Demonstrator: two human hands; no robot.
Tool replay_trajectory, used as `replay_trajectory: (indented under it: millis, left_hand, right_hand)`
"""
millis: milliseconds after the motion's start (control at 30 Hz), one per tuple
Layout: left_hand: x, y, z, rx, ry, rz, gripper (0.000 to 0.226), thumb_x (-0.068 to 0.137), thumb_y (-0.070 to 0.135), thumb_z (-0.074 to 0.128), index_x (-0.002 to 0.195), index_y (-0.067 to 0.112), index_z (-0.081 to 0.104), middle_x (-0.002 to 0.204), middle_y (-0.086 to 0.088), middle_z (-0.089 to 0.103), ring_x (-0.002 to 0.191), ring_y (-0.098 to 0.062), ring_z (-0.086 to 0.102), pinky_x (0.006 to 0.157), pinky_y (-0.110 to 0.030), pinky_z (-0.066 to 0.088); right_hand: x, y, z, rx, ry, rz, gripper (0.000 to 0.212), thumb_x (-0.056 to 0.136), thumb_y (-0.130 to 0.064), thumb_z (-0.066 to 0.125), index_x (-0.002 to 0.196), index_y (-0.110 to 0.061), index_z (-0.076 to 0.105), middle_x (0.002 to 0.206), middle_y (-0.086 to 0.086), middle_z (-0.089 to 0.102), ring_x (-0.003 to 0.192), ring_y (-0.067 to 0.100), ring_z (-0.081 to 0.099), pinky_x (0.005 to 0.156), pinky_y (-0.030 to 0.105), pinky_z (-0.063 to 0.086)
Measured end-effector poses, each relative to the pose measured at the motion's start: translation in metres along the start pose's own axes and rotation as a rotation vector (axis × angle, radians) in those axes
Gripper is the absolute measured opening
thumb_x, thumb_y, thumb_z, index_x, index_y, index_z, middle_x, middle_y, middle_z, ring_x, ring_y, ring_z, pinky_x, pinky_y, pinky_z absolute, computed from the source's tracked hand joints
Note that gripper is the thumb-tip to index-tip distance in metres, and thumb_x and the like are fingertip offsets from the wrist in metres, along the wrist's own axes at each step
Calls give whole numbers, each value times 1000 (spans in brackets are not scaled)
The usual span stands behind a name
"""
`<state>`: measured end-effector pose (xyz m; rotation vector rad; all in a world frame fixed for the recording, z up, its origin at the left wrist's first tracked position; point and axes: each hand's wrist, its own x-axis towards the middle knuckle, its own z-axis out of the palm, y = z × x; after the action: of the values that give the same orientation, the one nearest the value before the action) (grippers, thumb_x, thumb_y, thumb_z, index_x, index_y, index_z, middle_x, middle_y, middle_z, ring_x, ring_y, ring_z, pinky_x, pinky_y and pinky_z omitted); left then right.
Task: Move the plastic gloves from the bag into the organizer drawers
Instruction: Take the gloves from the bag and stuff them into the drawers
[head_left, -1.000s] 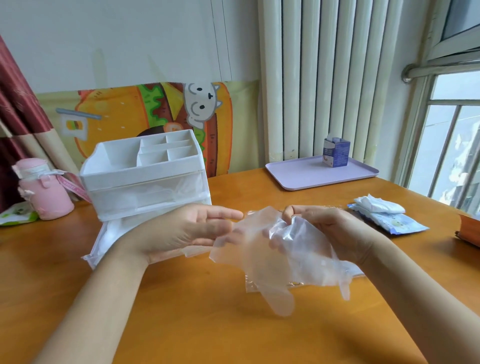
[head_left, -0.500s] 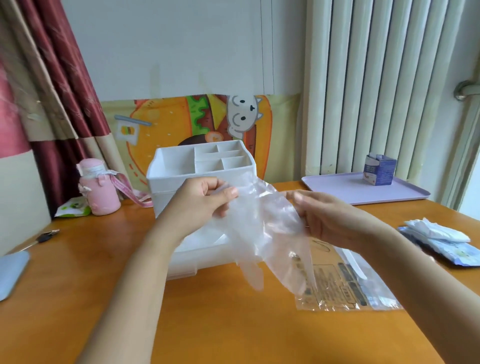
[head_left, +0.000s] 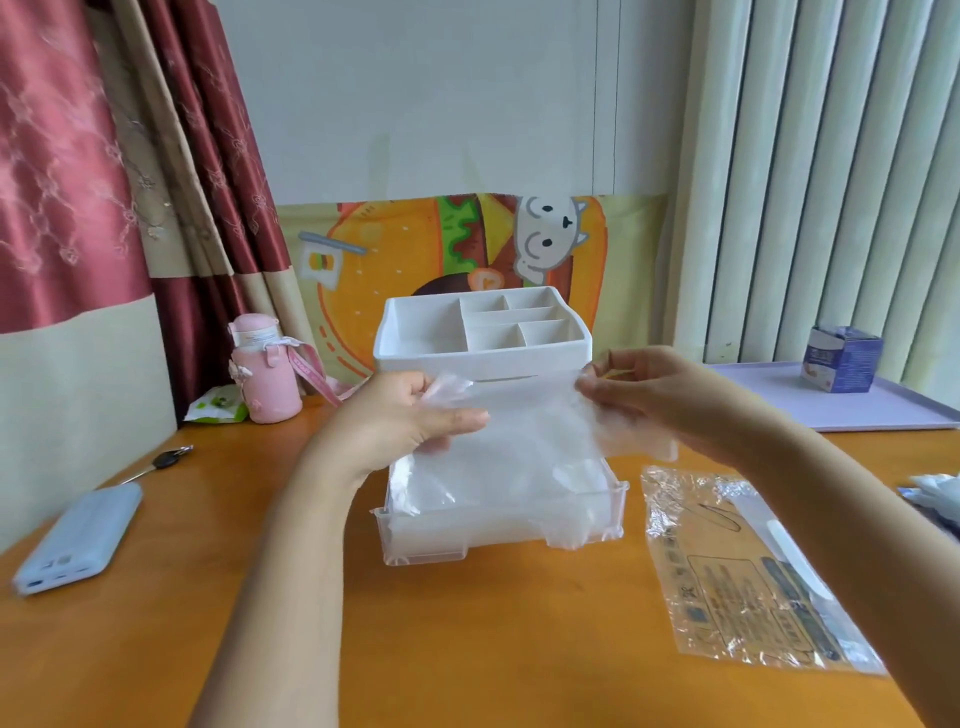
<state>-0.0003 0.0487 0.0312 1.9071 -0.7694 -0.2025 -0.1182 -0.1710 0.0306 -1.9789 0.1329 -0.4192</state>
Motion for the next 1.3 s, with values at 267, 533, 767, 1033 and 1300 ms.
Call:
replay_trajectory:
  millis: [267,533,767,1033,1300]
  left_hand:
    - [10,-2,10,34,135,89,12,87,25,69,90,13,69,78,-1,72,65,-5,65,69,-22,53]
    - [8,-12,-9,34,190,-80,25,91,32,64,76,13,73,73,-2,73,61,-14,62,56,-16,49]
    - [12,-22,-2,259,201,-271,36,95,23,56,65,3,58,46,-6,54,31,-8,46,39,-17,37]
    - [13,-27,6,365,124,-335,29,99,26,48,85,3,59,50,-5,54,37,-13,51,45,-15,40]
    - [10,-19,4,735,476,-193,15,91,27,61,90,12,62,79,-3,59,74,-25,56,53,-28,36]
  right_hand:
    - [-2,-40,-11,-137,120,-189,18,83,-35,68,77,-18,69,57,-5,61,62,18,38,52,25,26]
    - [27,-14,-2,-532,257,-49,7,82,-27,73,82,-21,69,76,-2,66,69,11,56,54,22,40]
    - [7,6,43,-794,464,-289,8,87,-23,65,94,-20,64,89,-6,57,84,15,55,68,27,40]
    - [6,6,71,-921,-142,213,51,97,-47,44,139,-18,45,139,6,51,127,27,46,103,36,40]
    - [29,10,88,-855,-300,324,60,95,-50,47,142,-15,40,146,4,42,133,24,39,104,31,32]
